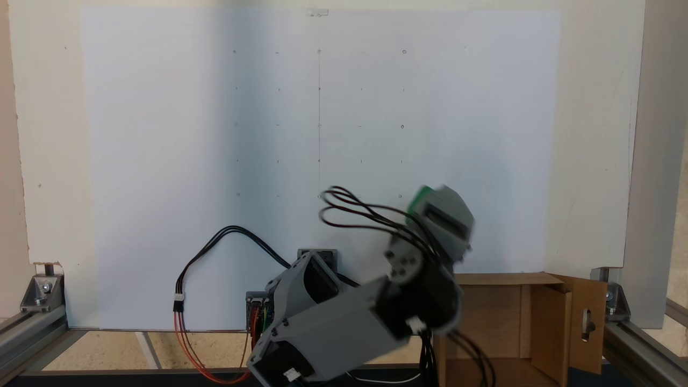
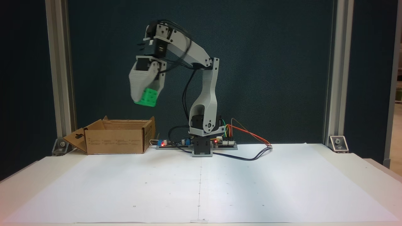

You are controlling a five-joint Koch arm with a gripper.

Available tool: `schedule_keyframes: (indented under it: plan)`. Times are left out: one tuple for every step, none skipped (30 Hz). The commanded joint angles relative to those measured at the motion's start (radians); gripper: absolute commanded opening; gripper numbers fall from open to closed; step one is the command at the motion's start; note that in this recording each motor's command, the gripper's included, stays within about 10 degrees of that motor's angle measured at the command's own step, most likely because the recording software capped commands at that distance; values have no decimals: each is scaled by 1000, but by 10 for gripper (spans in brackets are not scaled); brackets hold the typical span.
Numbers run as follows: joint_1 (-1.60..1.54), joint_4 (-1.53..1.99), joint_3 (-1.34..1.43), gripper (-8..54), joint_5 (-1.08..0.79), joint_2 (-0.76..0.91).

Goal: Grasp a green dice and put it in the bin.

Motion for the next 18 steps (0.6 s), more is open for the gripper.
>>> schedule_keyframes:
  plan:
    - [91,61,-78,115,63,23]
    - [135,48,-83,115,66,23]
    - [175,37,-84,115,72,23]
    - [219,18,-86,115,80,23]
    - [267,-14,-86,115,83,21]
    - [304,-44,-86,115,83,21]
    - [337,-66,-86,115,86,15]
    - [380,-97,-86,115,86,5]
    - [423,-126,-86,114,87,-8]
    - [463,-146,-86,115,87,-15]
    - [502,-169,-86,115,87,-31]
    - [535,-186,-86,115,86,-43]
    - [568,-193,-86,115,87,-64]
    - [601,-209,-86,115,87,-86]
    - [632,-221,-86,115,86,-106]
    - [661,-224,-86,115,86,-132]
    - [690,-241,-86,114,86,-164]
    - [719,-259,-86,115,86,-189]
